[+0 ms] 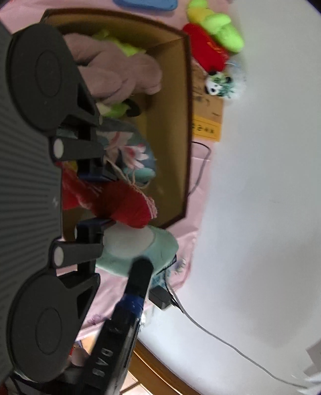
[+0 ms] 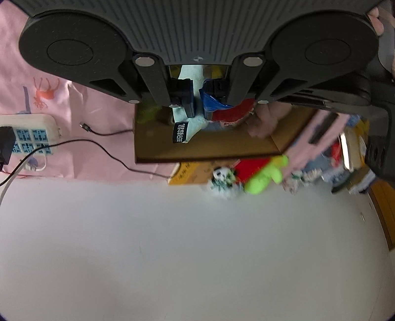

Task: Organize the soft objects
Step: 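Lower both items into the box and open both grippers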

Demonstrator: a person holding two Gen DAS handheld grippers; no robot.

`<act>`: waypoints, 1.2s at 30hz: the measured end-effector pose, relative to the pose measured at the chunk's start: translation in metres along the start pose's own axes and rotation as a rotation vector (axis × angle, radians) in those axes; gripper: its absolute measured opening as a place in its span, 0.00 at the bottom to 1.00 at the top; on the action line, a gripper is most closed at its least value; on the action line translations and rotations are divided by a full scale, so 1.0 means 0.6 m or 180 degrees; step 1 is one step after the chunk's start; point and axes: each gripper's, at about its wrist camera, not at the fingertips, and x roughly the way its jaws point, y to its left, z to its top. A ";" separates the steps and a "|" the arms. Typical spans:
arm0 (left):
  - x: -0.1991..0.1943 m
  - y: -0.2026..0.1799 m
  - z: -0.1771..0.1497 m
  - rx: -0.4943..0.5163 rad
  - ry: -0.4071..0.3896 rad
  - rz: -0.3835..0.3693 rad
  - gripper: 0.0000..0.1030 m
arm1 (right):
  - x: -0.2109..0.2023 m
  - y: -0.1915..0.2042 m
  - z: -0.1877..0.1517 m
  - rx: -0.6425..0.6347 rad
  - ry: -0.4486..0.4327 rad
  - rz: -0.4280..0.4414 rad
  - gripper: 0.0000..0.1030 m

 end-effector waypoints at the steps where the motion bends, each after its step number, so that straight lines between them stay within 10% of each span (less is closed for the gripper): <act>1: 0.011 0.001 -0.003 -0.0005 0.0037 0.0015 0.26 | 0.005 -0.003 -0.002 -0.0014 0.0026 -0.0008 0.00; 10: 0.069 0.023 -0.015 -0.0084 0.0253 0.0174 0.28 | 0.025 -0.026 -0.008 0.0214 0.0184 -0.0041 0.00; 14: 0.077 0.034 -0.018 -0.0101 0.0279 0.0197 0.49 | 0.017 -0.033 -0.008 0.0383 0.0197 0.0046 0.00; 20: 0.081 0.032 -0.019 -0.0063 0.0354 0.0136 0.55 | -0.013 -0.034 -0.008 0.0571 0.0081 0.0078 0.01; 36: -0.047 0.006 -0.024 0.0147 -0.0020 0.0580 0.55 | -0.087 0.012 -0.024 0.0595 -0.0024 -0.0011 0.02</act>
